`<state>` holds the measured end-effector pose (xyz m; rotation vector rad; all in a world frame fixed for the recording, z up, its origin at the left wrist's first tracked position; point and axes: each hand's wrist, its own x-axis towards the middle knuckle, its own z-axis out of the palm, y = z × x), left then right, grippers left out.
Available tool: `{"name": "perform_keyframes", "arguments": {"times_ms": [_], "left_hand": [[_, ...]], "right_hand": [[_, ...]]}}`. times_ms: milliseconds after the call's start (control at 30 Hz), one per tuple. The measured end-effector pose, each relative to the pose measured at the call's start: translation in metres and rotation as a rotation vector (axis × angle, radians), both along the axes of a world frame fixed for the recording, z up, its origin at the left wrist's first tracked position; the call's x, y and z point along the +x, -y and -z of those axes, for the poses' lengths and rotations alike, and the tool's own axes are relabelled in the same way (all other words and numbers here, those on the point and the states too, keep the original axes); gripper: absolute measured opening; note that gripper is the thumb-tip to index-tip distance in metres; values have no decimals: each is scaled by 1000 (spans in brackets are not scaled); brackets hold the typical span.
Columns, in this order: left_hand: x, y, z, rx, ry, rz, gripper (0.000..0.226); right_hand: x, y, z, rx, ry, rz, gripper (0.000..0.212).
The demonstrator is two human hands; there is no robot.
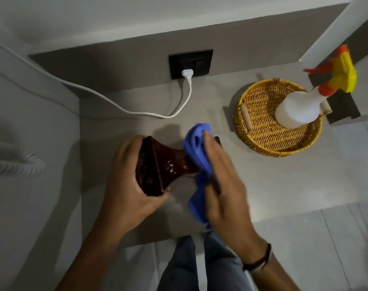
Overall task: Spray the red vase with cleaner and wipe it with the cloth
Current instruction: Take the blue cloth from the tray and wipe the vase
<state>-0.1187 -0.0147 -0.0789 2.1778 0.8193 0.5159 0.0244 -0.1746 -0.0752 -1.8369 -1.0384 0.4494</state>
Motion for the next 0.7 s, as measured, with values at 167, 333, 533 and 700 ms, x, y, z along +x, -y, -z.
{"name": "perform_keyframes", "arguments": {"times_ms": [167,333,533,700], "left_hand": [[-2,2,4,-19,-13,7,77],[-16,12,5,-80,-21,-78,101],[-10,11,5,-68,-51,-73,96],[-13,6,-1,3,-35,-54,90]], "right_hand": [[-42,-19,12,-95,214,-247,88],[15,-8,36,-367,412,-152,94],[-40,-20,9,-145,175,-152,74],[-24,-7,22,-113,138,-295,74]]}}
